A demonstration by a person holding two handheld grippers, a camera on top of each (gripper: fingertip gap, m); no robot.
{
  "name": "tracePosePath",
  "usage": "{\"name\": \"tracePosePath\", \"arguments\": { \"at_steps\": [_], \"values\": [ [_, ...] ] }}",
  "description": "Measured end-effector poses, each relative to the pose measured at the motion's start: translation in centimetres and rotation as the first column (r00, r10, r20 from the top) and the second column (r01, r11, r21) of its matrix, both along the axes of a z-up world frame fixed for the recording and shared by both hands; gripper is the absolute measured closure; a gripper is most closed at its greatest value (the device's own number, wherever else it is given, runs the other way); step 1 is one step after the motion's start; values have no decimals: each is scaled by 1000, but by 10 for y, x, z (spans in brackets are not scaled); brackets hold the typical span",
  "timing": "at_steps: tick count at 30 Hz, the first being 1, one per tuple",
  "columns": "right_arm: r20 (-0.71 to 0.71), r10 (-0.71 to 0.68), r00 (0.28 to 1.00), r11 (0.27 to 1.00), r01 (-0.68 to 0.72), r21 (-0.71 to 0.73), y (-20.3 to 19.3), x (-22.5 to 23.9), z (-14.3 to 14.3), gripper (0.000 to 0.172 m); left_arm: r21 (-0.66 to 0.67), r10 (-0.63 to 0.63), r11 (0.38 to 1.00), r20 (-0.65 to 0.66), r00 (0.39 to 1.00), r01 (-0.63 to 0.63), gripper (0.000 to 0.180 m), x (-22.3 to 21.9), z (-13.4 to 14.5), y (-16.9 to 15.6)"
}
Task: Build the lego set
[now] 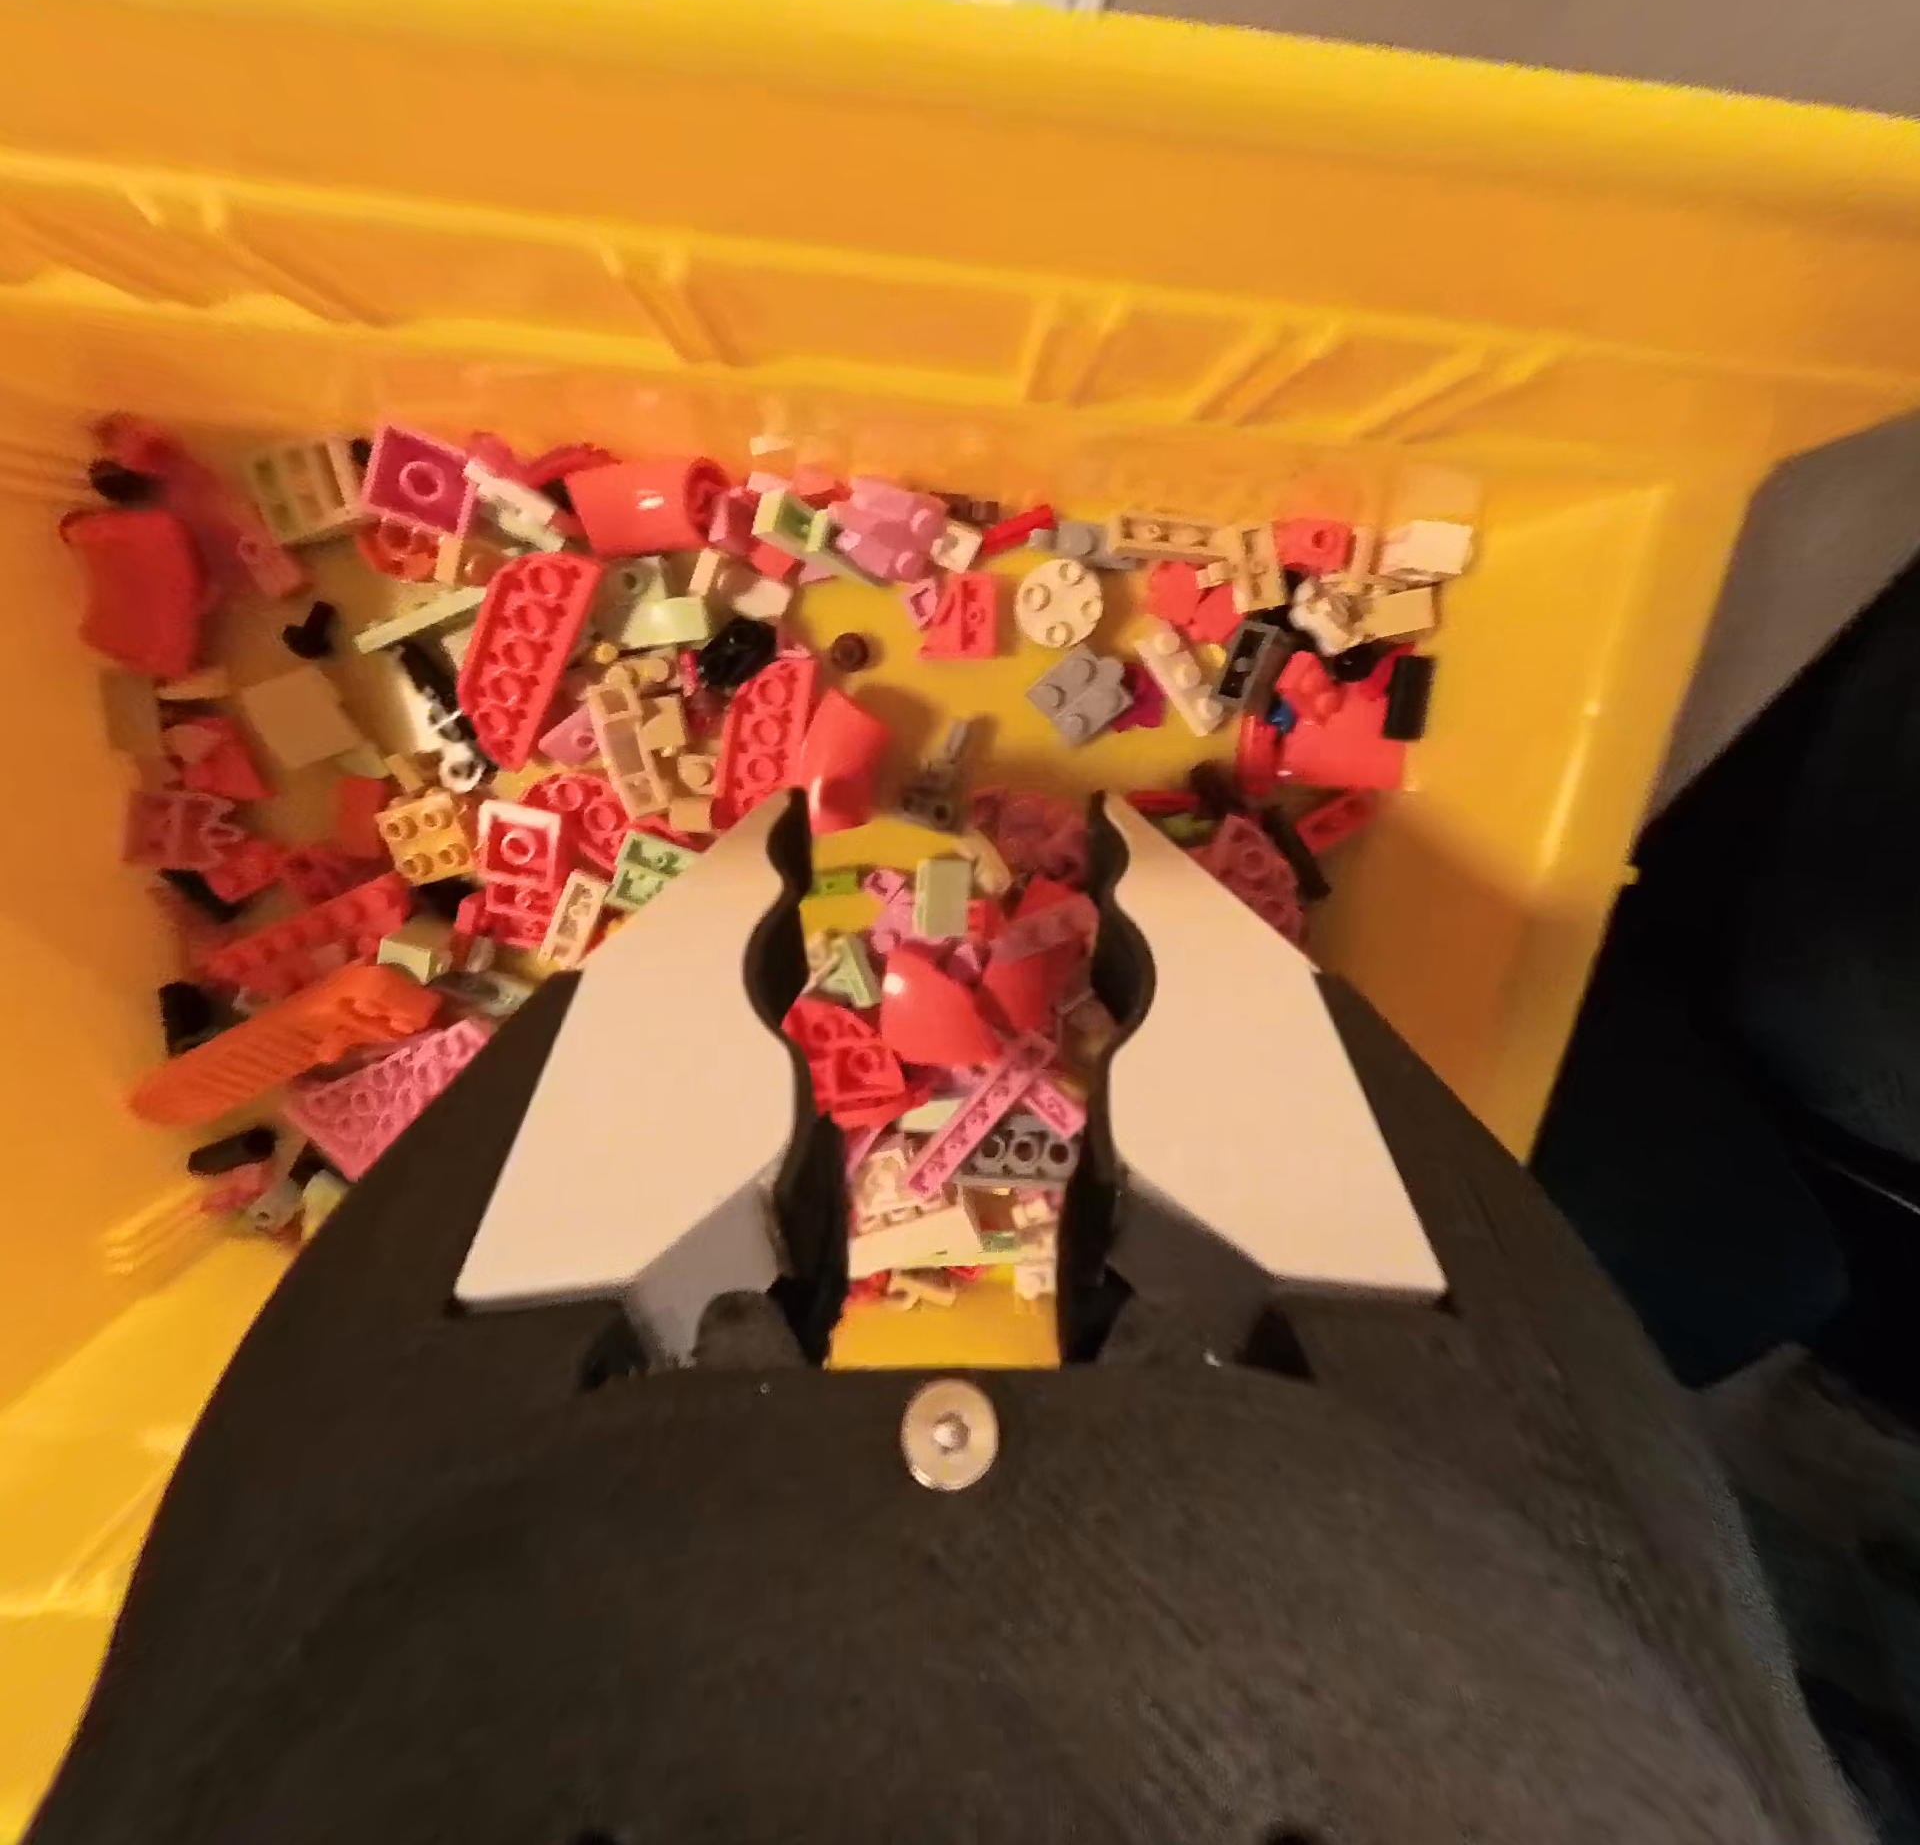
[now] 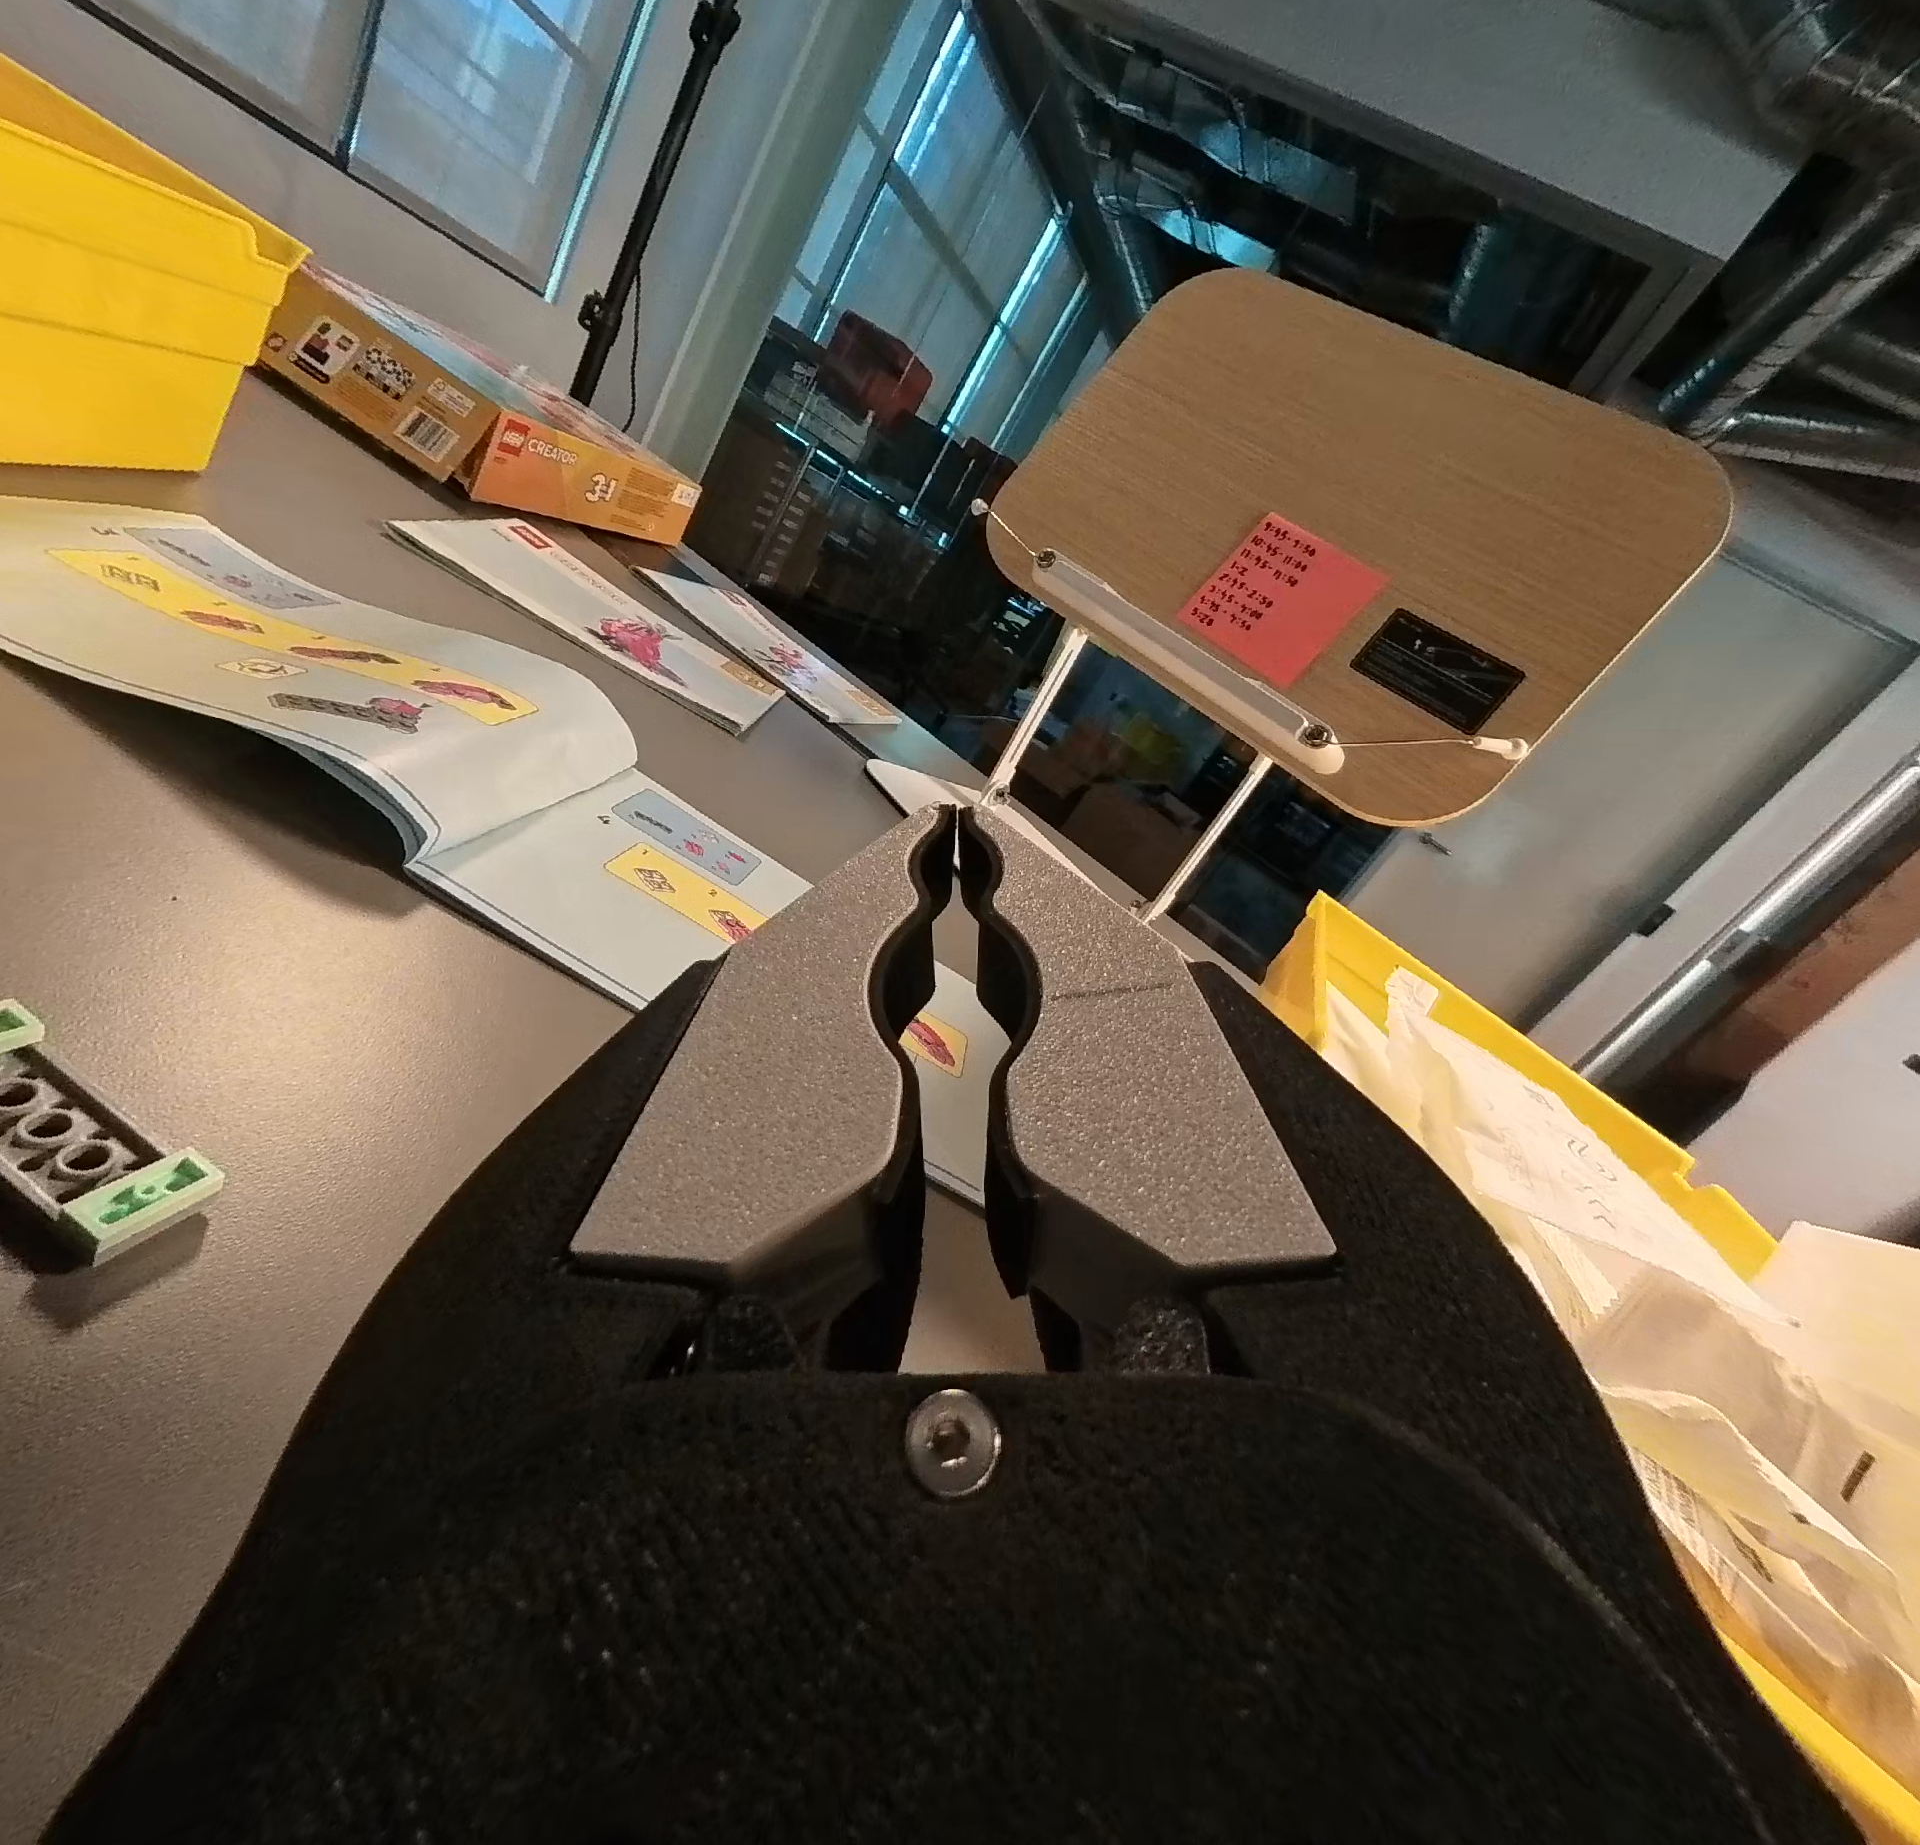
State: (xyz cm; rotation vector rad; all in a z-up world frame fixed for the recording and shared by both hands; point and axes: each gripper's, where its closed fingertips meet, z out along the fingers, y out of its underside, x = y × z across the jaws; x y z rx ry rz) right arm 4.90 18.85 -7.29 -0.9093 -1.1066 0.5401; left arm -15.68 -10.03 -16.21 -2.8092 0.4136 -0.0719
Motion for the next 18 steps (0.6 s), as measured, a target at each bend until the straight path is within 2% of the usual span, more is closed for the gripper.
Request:
{"name": "tracePosePath", "arguments": {
  "at_steps": [4, 8, 12, 18],
  "values": [
    [1, -1, 1000, 1000, 1, 0, 0, 0, 0, 172, 49, -137, 990, 78, 987, 134, 152, 30, 1, 4],
    [5, 0, 1000, 1000, 0, 0, 0, -1, -1, 172, 30, -250, 968, 27, 968, 249, 149, 37, -8, 5],
    [2, -1, 1000, 1000, 1, 1, 0, 0, 0, 172, 0, -233, 972, 47, 971, 234, 147, 32, -13, 8],
    [-2, -3, 1000, 1000, 3, -2, 1, 0, 0, 172, -28, -234, 971, 72, 970, 236, 155, 30, -17, 6]
  ]
}}
